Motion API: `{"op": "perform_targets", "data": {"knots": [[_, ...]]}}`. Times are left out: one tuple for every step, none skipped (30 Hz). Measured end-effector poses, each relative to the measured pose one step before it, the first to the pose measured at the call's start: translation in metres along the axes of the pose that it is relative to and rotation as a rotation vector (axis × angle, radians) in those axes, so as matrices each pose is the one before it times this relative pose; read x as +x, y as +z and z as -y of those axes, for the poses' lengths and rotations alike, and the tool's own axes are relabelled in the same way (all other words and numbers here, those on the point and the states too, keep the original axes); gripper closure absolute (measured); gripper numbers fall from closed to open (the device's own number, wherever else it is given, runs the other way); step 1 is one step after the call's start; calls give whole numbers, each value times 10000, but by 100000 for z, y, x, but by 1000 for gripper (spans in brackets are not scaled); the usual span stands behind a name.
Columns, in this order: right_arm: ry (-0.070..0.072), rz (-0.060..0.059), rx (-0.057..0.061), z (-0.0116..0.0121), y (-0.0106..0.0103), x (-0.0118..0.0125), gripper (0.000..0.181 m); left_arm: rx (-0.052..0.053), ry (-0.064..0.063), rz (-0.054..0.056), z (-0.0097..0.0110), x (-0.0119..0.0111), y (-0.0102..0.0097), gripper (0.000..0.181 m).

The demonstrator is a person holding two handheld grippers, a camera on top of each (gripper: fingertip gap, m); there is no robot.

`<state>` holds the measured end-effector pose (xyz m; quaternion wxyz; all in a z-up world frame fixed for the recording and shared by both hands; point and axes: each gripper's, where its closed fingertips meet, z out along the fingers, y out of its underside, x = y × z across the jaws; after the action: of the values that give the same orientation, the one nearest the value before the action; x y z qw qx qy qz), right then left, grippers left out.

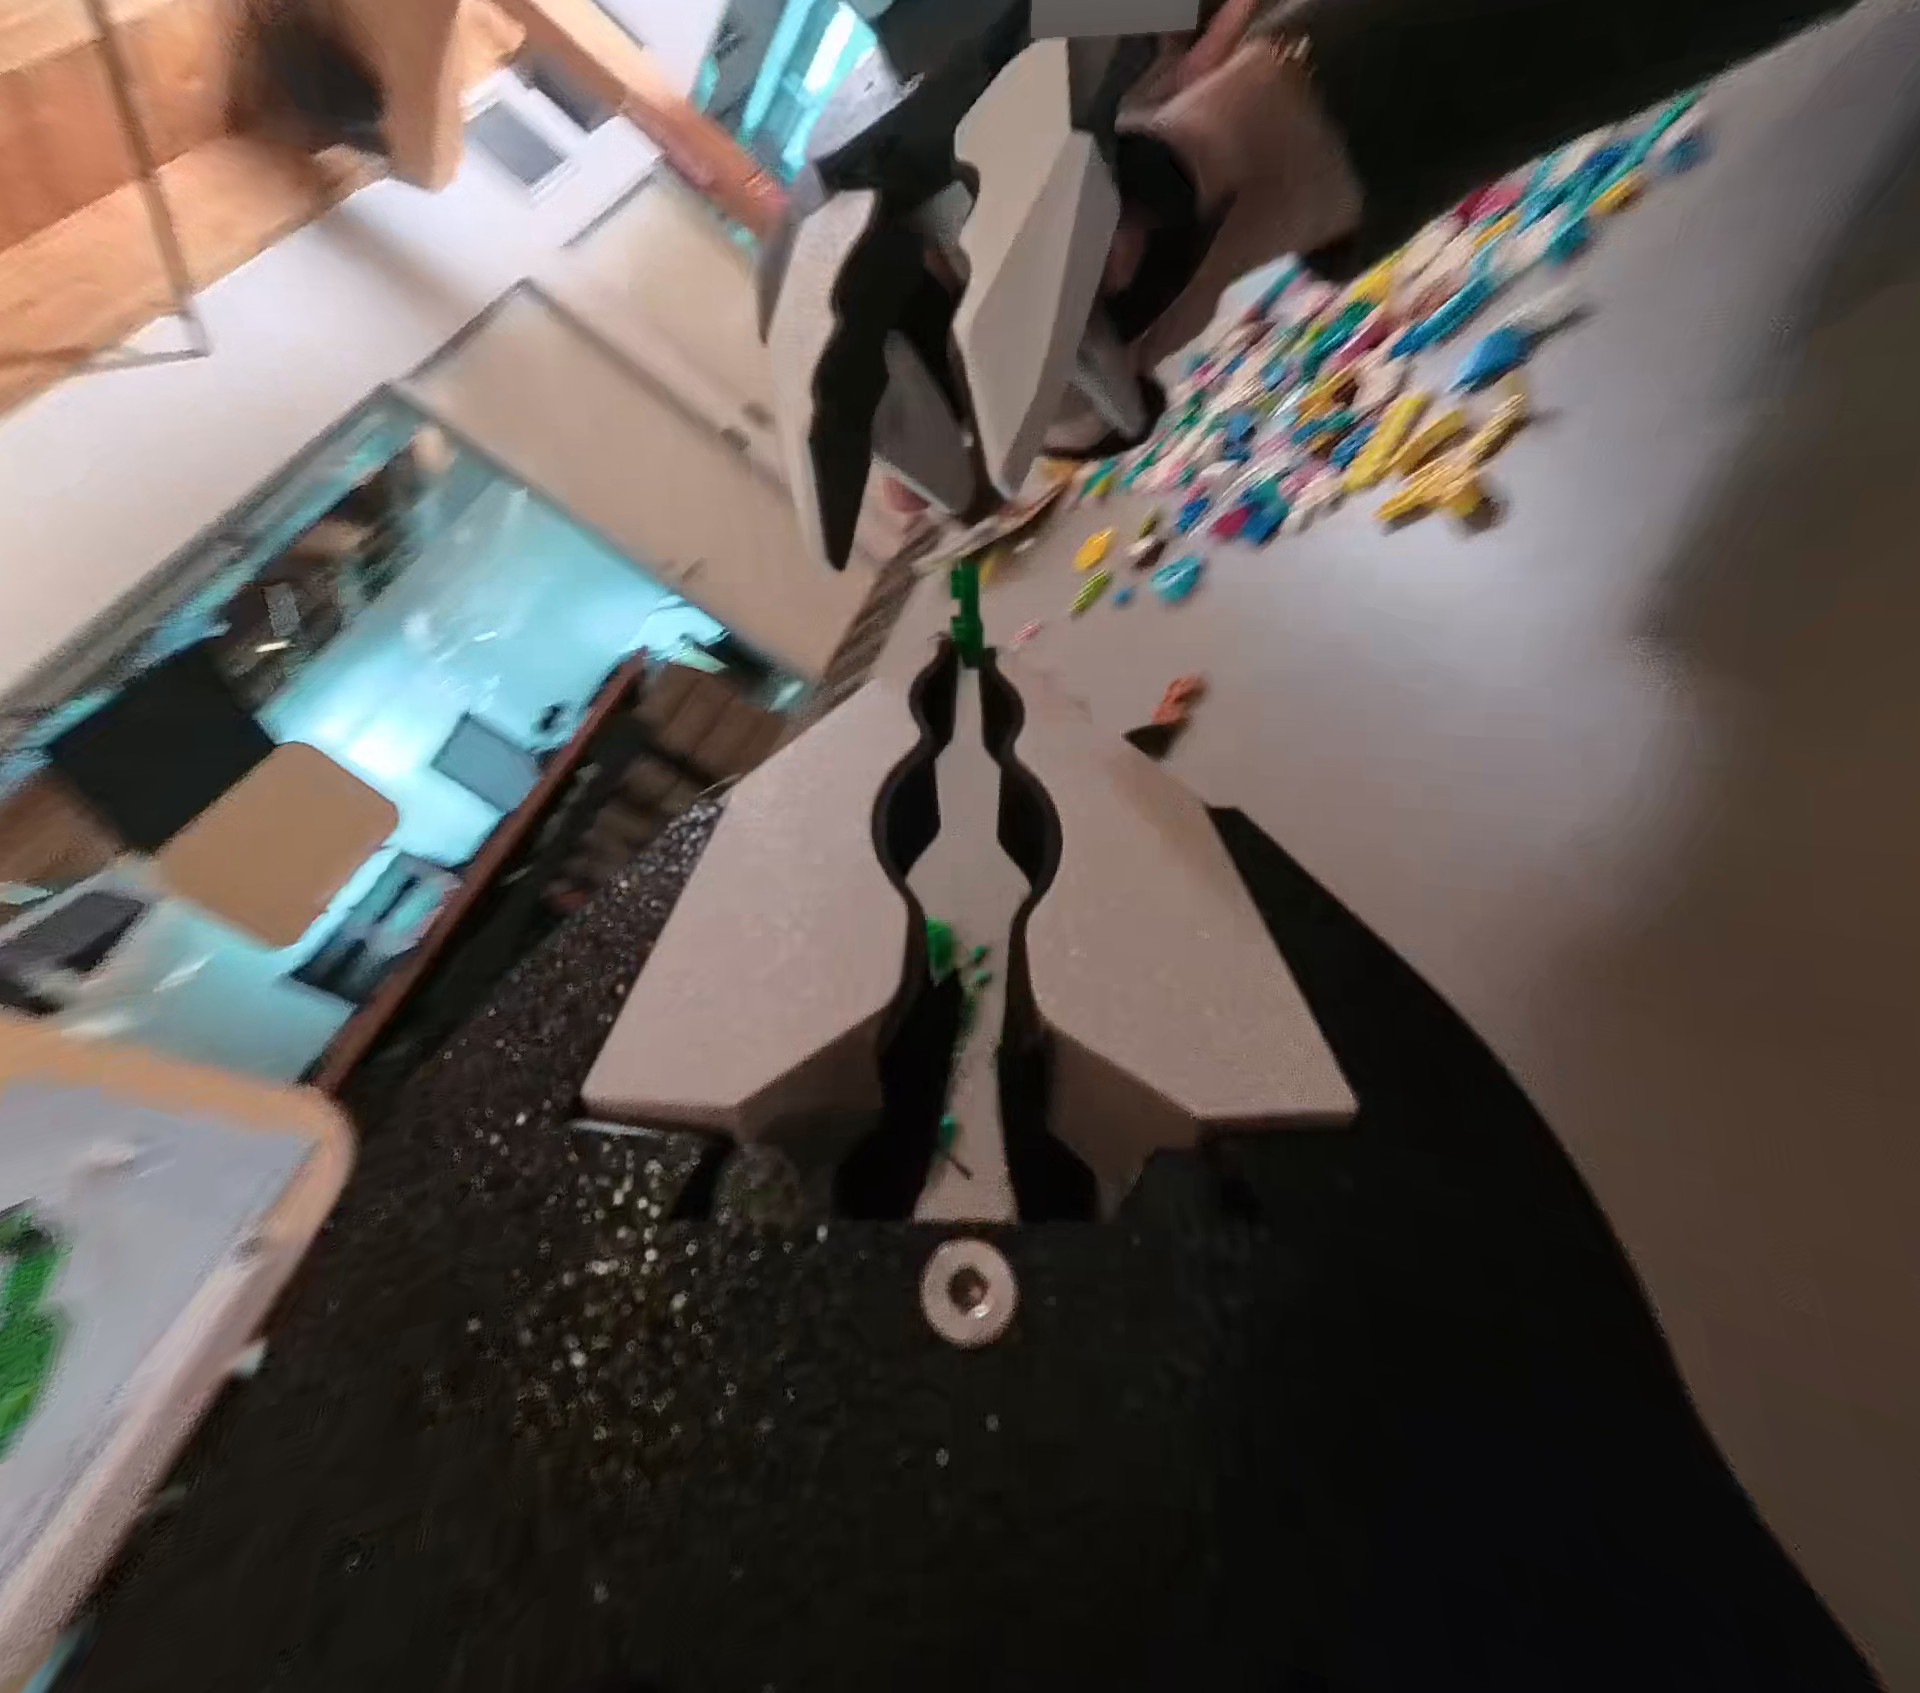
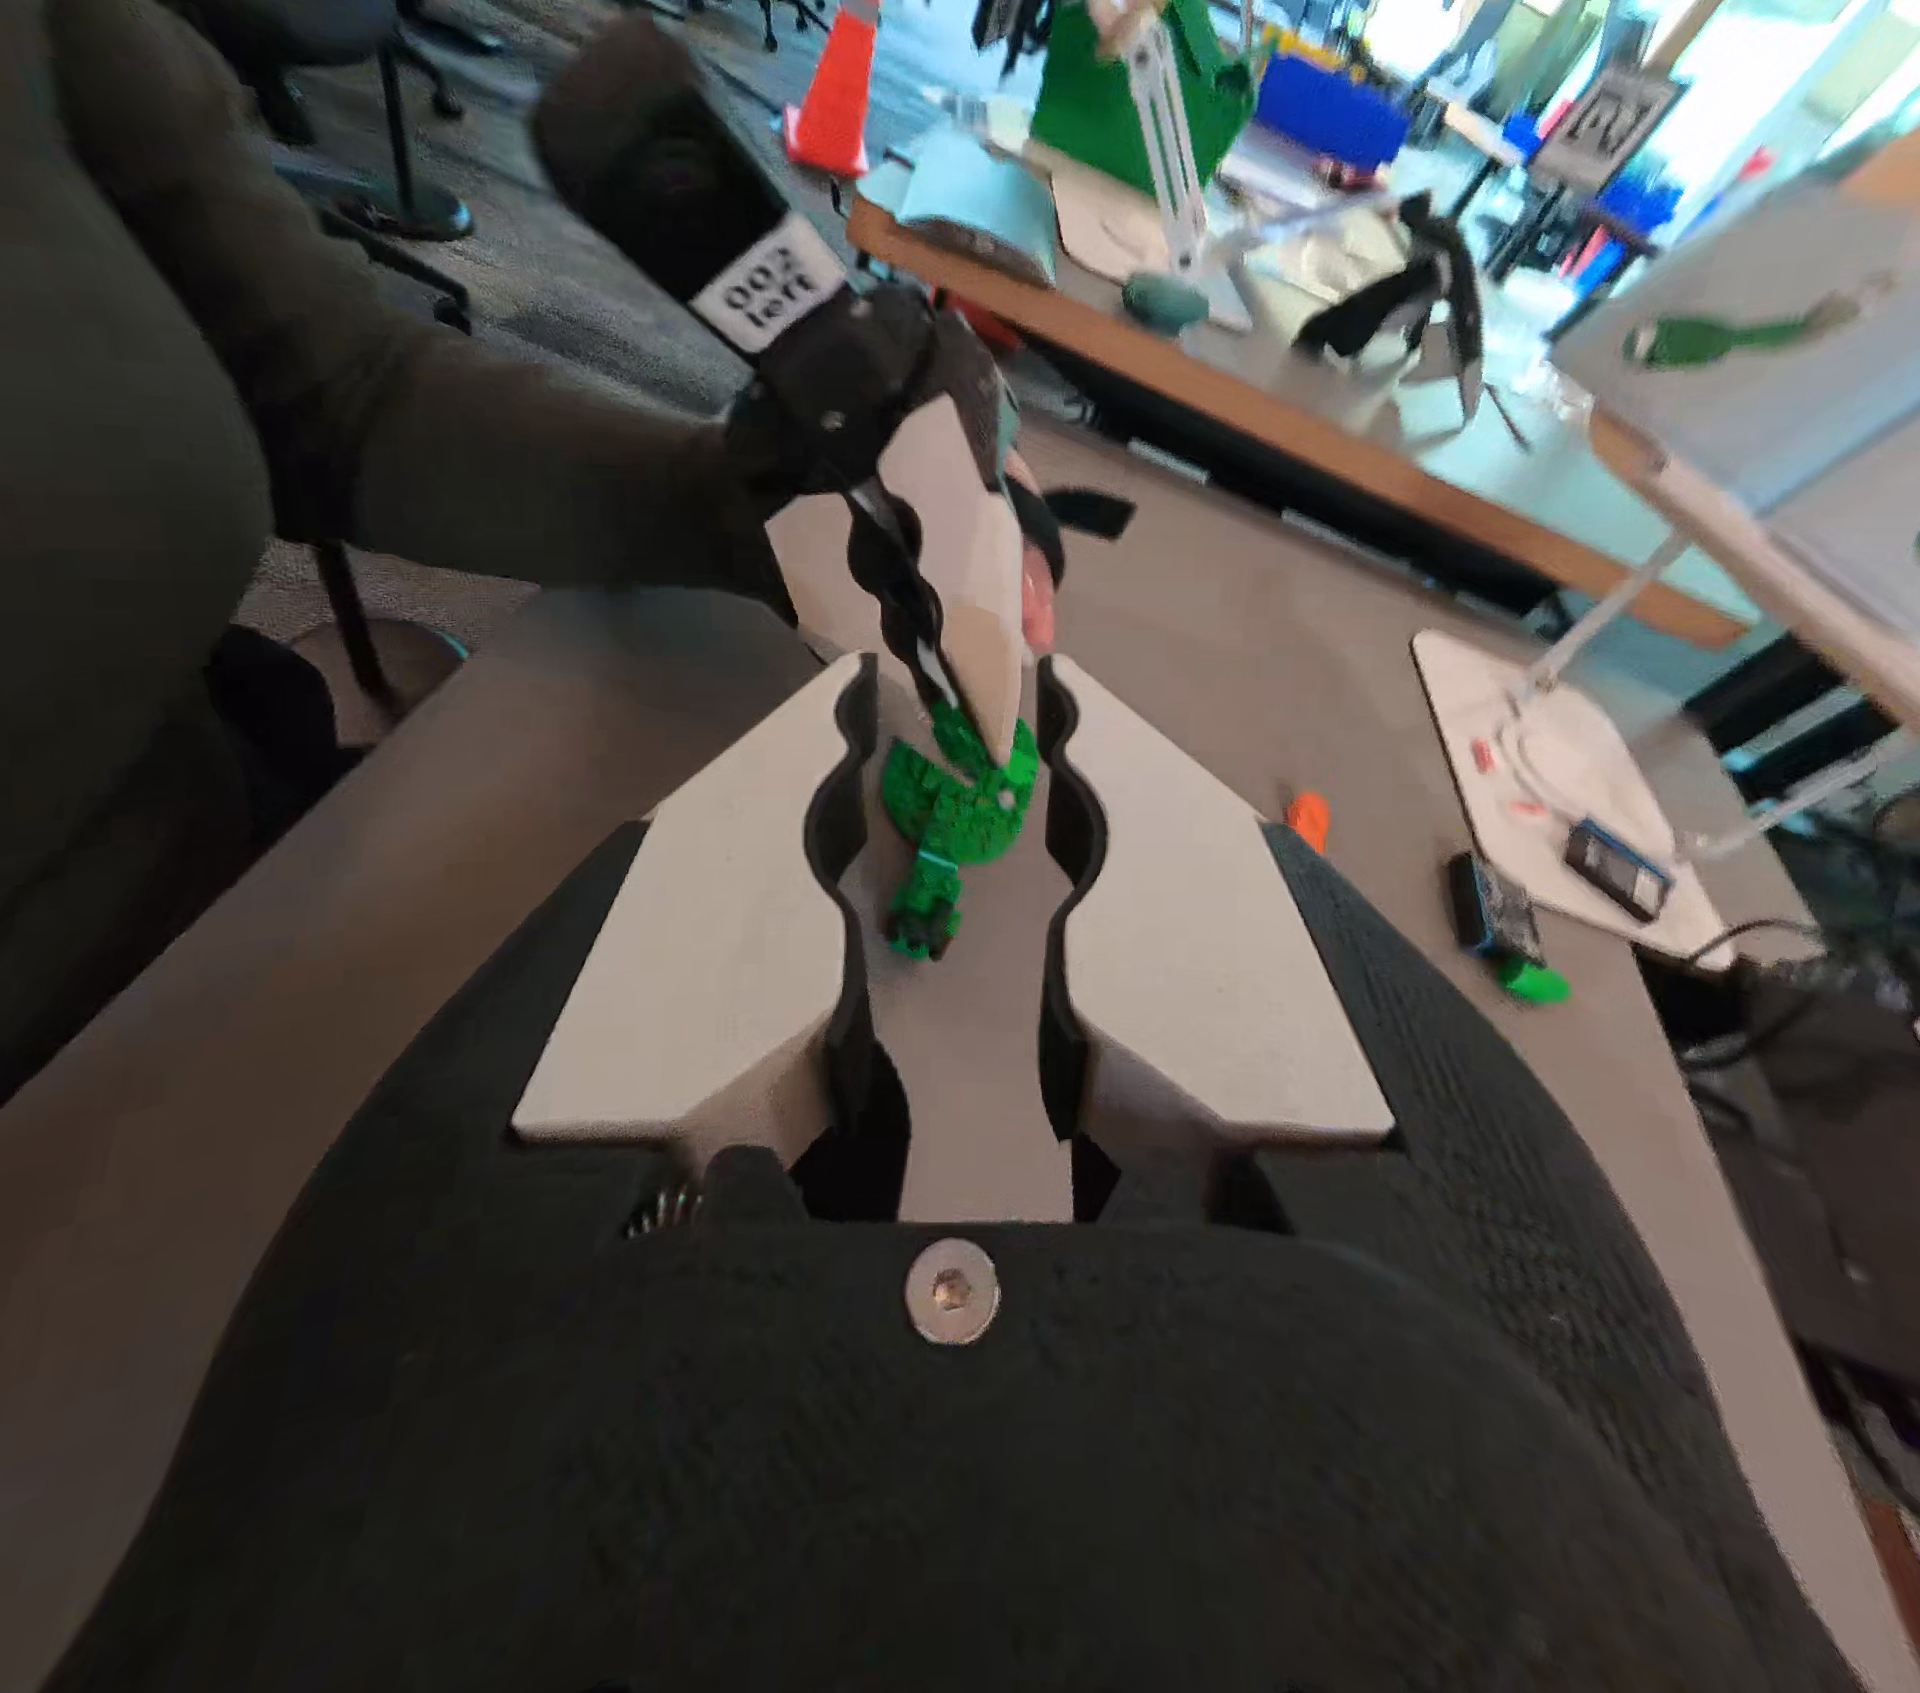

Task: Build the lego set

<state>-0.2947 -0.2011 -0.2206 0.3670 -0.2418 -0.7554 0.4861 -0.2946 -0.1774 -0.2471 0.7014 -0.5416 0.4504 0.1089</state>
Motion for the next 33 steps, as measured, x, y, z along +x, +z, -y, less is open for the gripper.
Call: {"op": "perform_targets", "data": {"knots": [[-387,-66,134,431,-144,-724,155,350,-510,-450,761,605,-43,179],[-441,-45,-36,251,-68,-678,158,431,-462,-287,777,390,-81,179],[-422,-32,-108,166,-19,-587,160,434,-431,-233,718,300,-118,179],[-347,-39,-101,140,4,-457,163,344,-411,-168,549,194,-108,179],[-283,-9,-106,61,14,-370,164,290,-321,-110,422,120,-105,179],[-226,-1,-152,-61,-5,-278,165,240,-223,-72,336,106,-97,179],[-161,-10,-119,-107,-33,-172,165,165,-165,-63,212,93,-95,180],[-98,-2,-26,1,-76,-150,168,52,-129,-73,61,124,-55,180],[-61,-54,33,61,-85,-56,171,-20,-61,-82,-44,151,-1,180],[-90,-109,17,19,-68,13,177,-36,-11,-113,-57,237,42,180],[-133,-72,-49,-78,-39,-49,178,-44,-21,-98,-47,224,81,179],[-83,-49,-66,-93,-38,-82,178,-49,-4,-17,-75,79,36,179],[-32,-47,-36,-47,-33,-79,178,4,-20,-23,0,75,9,179],[-53,-116,-26,-45,-39,10,178,-6,-29,36,5,-23,25,179],[-107,-245,-61,-144,-59,182,179,-60,44,266,-92,-298,36,179],[-143,-253,-112,-280,-75,200,178,-171,81,526,-263,-594,26,174],[-29,-173,-146,-426,-42,104,178,-399,49,623,-658,-750,-59,163],[74,-168,-172,-582,6,65,178,-762,-77,342,-1240,-514,-145,153],[46,-201,-226,-758,68,37,178,-969,-274,-64,-1618,-98,-152,142],[-13,-186,-300,-938,153,-63,178,-922,-421,-306,-1662,159,-116,134],[-63,-161,-337,-1003,237,-169,178,-799,-453,-451,-1563,319,-82,126],[-109,-162,-322,-957,330,-228,178,-700,-500,-386,-1502,170,-19,118],[-152,-175,-282,-848,413,-251,178,-672,-516,-431,-1433,167,75,113],[-200,-145,-275,-786,466,-309,178,-658,-422,-327,-1357,-9,162,112],[-229,-154,-275,-714,523,-306,178,-555,-213,-246,-1161,-74,244,113],[-236,-169,-227,-564,534,-280,178,-449,-122,-201,-937,-123,303,117],[-247,-151,-199,-447,535,-291,178,-350,-110,-243,-732,-27,352,122],[-270,-153,-234,-447,543,-254,178,-237,-124,-297,-502,93,339,127],[-304,-120,-271,-438,535,-282,178,-154,-156,-213,-314,19,341,129],[-365,-40,-243,-341,464,-398,178,-122,-159,-206,-218,89,287,134],[-407,-95,-194,-210,402,-310,178,-76,-147,-180,-128,112,243,136],[-398,-140,-160,-125,343,-226,178,-11,-99,-97,-20,57,210,138],[-362,-71,-107,-15,272,-274,178,28,-16,-22,13,3,181,140]]}}
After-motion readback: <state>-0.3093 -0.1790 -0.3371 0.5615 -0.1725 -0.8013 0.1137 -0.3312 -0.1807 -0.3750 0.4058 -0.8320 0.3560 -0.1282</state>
